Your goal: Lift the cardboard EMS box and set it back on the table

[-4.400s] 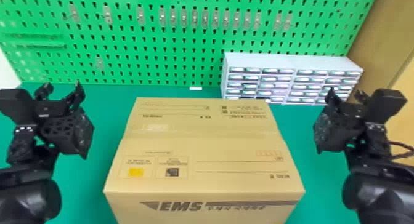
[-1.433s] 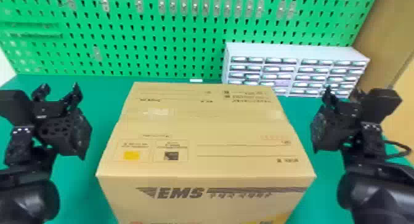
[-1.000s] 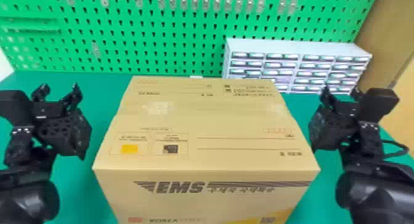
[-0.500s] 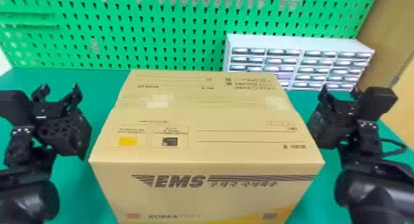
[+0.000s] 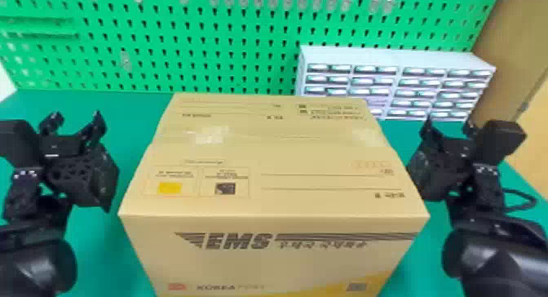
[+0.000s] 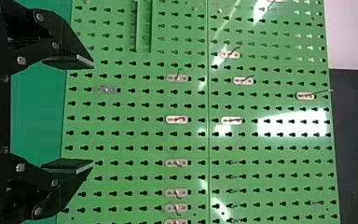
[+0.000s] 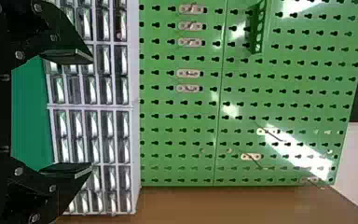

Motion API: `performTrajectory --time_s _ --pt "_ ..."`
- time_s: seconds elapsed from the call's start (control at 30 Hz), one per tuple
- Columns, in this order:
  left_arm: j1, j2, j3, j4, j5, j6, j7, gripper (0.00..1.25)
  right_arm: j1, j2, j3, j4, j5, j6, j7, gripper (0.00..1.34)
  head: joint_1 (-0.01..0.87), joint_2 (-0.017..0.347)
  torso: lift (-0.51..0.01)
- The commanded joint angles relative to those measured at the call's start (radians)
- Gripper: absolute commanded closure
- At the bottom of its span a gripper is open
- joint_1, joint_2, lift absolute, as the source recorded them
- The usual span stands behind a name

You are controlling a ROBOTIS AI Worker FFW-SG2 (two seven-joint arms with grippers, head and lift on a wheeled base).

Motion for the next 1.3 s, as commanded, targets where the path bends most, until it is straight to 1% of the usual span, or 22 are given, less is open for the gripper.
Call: performTrajectory --time_s 0.0,0.03,0.13,0.2,0.23,0.43,0.5,0.57,0.73,0.9,1.0,1.1,1.17,1.27 --pt "0.0 0.0 -0.002 0.0 0.007 0.0 0.0 0.5 0.011 -0.025 0.02 0.043 -0.069 -0.048 0.0 0.45 0.678 -0.015 -0.095" --pt "0.001 0.0 -0.002 0.002 0.007 0.0 0.0 0.49 0.015 -0.036 0.032 0.055 -0.089 -0.069 0.0 0.45 0.678 -0.015 -0.095" --pt "0.009 0.0 -0.004 0.009 0.01 0.0 0.0 0.5 0.023 -0.061 0.057 0.079 -0.114 -0.095 0.0 0.45 0.678 -0.015 -0.095" --pt "0.015 0.0 -0.007 0.012 0.01 -0.001 0.0 0.5 0.026 -0.065 0.063 0.096 -0.123 -0.117 0.0 0.45 0.678 -0.015 -0.095" --pt "0.017 0.0 -0.009 0.014 0.011 -0.001 0.0 0.5 0.028 -0.064 0.063 0.102 -0.124 -0.127 0.0 0.45 0.678 -0.015 -0.095" --pt "0.017 0.0 -0.039 0.06 0.043 -0.038 0.0 0.5 0.035 -0.019 0.02 0.129 -0.114 -0.167 0.0 0.45 0.678 -0.015 -0.095" --pt "0.017 0.0 -0.039 0.066 0.043 -0.04 0.0 0.5 0.035 -0.012 0.009 0.13 -0.101 -0.169 0.0 0.45 0.678 -0.015 -0.095" --pt "0.017 0.0 -0.038 0.069 0.043 -0.038 0.0 0.5 0.034 -0.012 0.011 0.13 -0.098 -0.172 0.0 0.45 0.678 -0.015 -0.095" --pt "0.017 0.002 -0.038 0.071 0.043 -0.04 -0.002 0.5 0.031 -0.028 0.028 0.136 -0.108 -0.172 0.0 0.45 0.678 -0.015 -0.095" --pt "0.017 0.002 -0.041 0.071 0.043 -0.038 -0.002 0.5 0.023 -0.027 0.035 0.145 -0.111 -0.175 0.0 0.45 0.678 -0.015 -0.095" --pt "0.017 0.002 -0.042 0.071 0.045 -0.038 -0.005 0.5 0.011 -0.027 0.049 0.165 -0.112 -0.189 0.0 0.45 0.678 -0.015 -0.095" --pt "0.015 0.002 -0.048 0.071 0.046 -0.038 -0.006 0.5 -0.004 -0.027 0.069 0.202 -0.135 -0.227 0.0 0.45 0.678 -0.015 -0.095" --pt "0.014 0.002 -0.055 0.071 0.048 -0.04 -0.008 0.5 -0.012 -0.019 0.08 0.222 -0.14 -0.247 0.0 0.45 0.678 -0.015 -0.095" --pt "0.012 0.002 -0.062 0.071 0.048 -0.04 -0.008 0.5 -0.02 -0.004 0.083 0.233 -0.117 -0.252 0.0 0.45 0.678 -0.015 -0.095"
